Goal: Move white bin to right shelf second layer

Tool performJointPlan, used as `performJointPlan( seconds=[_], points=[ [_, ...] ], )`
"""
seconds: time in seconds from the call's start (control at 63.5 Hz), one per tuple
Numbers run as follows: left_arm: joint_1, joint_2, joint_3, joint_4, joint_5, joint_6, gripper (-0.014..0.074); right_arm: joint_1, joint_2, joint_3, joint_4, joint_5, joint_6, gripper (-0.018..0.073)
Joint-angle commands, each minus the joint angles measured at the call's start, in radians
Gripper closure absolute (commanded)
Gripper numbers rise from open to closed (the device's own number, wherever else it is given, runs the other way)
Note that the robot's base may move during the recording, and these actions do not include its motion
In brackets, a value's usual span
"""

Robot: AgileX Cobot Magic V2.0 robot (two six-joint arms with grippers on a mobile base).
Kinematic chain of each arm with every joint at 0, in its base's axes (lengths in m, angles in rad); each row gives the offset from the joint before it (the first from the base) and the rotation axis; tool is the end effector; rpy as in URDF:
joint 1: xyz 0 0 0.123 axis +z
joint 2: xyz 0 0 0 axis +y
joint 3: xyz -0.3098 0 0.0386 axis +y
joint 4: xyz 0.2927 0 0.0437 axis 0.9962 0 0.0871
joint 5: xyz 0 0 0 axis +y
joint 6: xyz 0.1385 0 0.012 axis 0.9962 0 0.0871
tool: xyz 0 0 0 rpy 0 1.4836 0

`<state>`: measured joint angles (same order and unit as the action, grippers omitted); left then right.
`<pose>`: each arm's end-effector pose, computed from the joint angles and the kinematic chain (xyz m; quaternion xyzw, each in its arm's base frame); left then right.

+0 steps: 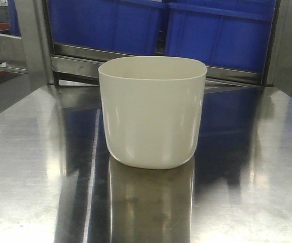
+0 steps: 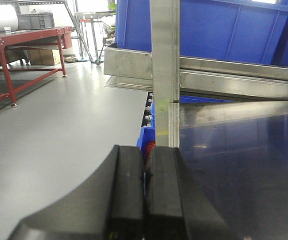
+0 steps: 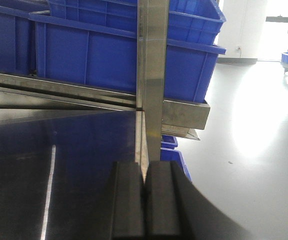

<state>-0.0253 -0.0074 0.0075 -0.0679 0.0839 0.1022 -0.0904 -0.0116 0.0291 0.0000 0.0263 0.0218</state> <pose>0.1216 -0.0039 0.2033 0.0231 0.7055 0.0013 0.7083 0.1216 -0.0110 0.2025 0.0388 0.6905 -0.0248 0.7219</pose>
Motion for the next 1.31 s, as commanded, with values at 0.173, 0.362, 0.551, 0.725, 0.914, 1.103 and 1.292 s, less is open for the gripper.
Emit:
performJointPlan(
  seconds=[0.173,0.362,0.551,0.725,0.914,1.103,1.292],
  points=[
    [-0.004,-0.013,0.037,-0.006,-0.084,-0.003,0.0512,0.0,-0.018,-0.016,0.0,-0.089,-0.004,0.0503],
    [-0.004,-0.013,0.037,-0.006,-0.084,-0.003,0.0512,0.0,-0.018,-0.016,0.0,-0.089,-0.004,0.0503],
    [-0.004,-0.013,0.037,-0.006,-0.084,-0.003,0.0512,0.0,-0.018,-0.016,0.0,-0.089,-0.004,0.0503],
    [-0.004,-0.013,0.037,-0.006,-0.084,-0.003,0.0512,0.0,-0.018,-0.016,0.0,-0.088,-0.004,0.0503],
    [-0.004,-0.013,0.037,-0.006,-0.084,-0.003,0.0512,0.0,-0.018,-0.016,0.0,-0.088,-0.004,0.0503],
    [-0.004,-0.013,0.037,-0.006,-0.084,-0.003,0.0512,0.0,-0.018,-0.016,0.0,-0.083,-0.004,0.0503],
    [-0.004,-0.013,0.037,-0.006,-0.084,-0.003,0.0512,0.0,-0.018,-0.016,0.0,-0.06,-0.004,0.0503]
  ],
)
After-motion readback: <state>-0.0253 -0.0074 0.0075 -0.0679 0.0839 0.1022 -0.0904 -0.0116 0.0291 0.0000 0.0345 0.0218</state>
